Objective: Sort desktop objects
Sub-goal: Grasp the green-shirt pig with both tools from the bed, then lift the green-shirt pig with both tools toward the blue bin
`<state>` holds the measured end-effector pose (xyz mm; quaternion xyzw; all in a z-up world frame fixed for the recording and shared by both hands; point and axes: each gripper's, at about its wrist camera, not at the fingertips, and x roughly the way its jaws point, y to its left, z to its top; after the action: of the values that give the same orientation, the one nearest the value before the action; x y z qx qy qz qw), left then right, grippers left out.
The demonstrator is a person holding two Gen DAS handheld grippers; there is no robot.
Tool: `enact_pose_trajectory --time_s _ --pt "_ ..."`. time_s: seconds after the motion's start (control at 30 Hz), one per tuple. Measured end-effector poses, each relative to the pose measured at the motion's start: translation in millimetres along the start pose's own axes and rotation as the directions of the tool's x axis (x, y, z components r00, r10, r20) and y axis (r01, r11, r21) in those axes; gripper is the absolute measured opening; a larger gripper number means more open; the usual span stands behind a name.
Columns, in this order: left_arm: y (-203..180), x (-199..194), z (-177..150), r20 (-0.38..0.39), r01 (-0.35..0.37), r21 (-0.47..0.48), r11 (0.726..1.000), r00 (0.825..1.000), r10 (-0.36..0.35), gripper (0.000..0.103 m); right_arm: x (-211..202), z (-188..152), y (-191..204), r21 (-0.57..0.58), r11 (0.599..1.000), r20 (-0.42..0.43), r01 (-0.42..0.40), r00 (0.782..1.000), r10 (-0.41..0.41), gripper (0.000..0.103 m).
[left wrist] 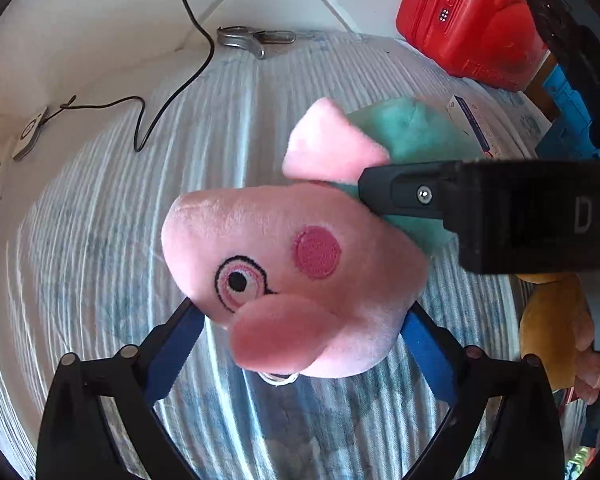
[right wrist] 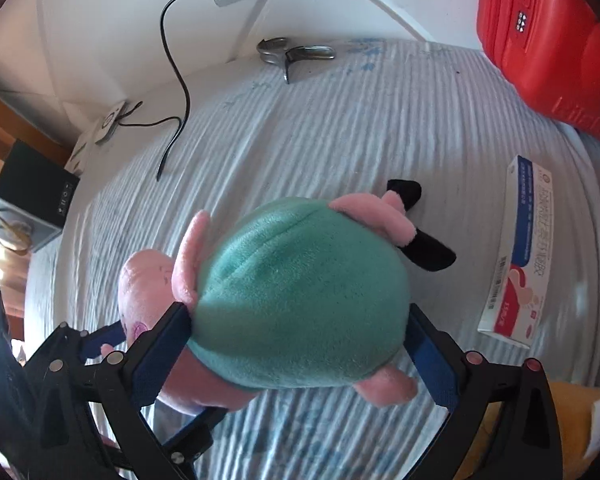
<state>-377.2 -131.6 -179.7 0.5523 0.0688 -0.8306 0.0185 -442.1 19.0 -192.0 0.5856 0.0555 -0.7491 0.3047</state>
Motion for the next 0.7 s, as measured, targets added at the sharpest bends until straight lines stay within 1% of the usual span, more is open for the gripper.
enact_pose_trajectory --time_s 0.03,0.07,0.1,0.17,0.33,0.43,0.47,0.53,0.57,0.6,0.63,0.67,0.7 --pt "-1 -2 1 0.006 0.002 0.010 1.000 1.000 -0.002 0.090 -1 0 1 -0.003 1.000 0.002 0.002 1.000 -0.002 0.095" --pt "-4 -6 1 0.015 -0.003 0.021 1.000 1.000 0.002 0.085 -3 0 3 -0.008 1.000 0.006 0.006 1.000 -0.006 0.090" --pt "-5 -10 0 0.025 -0.008 0.032 0.999 1.000 0.007 0.082 -7 -1 5 -0.012 1.000 0.014 0.012 1.000 -0.012 0.087" --pt "-7 -19 -2 0.042 -0.010 0.046 0.999 0.999 0.008 0.079 -16 -5 7 -0.023 0.999 0.031 0.024 0.999 -0.023 0.078" --pt "-16 -51 -9 0.092 -0.010 0.094 0.996 0.996 0.001 0.079 -47 -16 11 -0.009 1.000 0.081 0.013 0.997 -0.013 0.073" --pt "-24 -82 -10 0.151 0.006 0.118 0.993 0.988 -0.024 0.078 -77 -27 14 -0.001 1.000 0.129 0.010 0.992 -0.010 0.072" --pt "-29 -95 -10 0.175 0.013 0.131 0.991 0.984 -0.036 0.077 -91 -31 14 0.009 1.000 0.150 0.008 0.989 -0.010 0.071" --pt "-40 -122 -10 0.217 0.028 0.161 0.987 0.974 -0.063 0.066 -123 -40 16 0.032 0.999 0.194 0.019 0.981 -0.025 0.071" --pt "-46 -135 -10 0.240 0.033 0.172 0.984 0.968 -0.074 0.054 -138 -44 16 0.041 0.999 0.216 0.026 0.976 -0.034 0.067" --pt "-52 -148 -9 0.262 0.052 0.184 0.982 0.960 -0.100 0.051 -156 -49 17 0.049 0.998 0.240 0.041 0.969 -0.052 0.062" --pt "-59 -161 -8 0.278 0.075 0.195 0.978 0.952 -0.129 0.051 -171 -54 18 0.055 0.997 0.256 0.059 0.964 -0.071 0.044" --pt "-67 -172 -7 0.292 0.086 0.212 0.973 0.945 -0.147 0.051 -187 -61 19 0.058 0.997 0.276 0.053 0.959 -0.067 0.019" --pt "-75 -183 -8 0.310 0.080 0.230 0.970 0.939 -0.151 0.051 -201 -69 20 0.066 0.997 0.283 0.050 0.957 -0.067 0.007"
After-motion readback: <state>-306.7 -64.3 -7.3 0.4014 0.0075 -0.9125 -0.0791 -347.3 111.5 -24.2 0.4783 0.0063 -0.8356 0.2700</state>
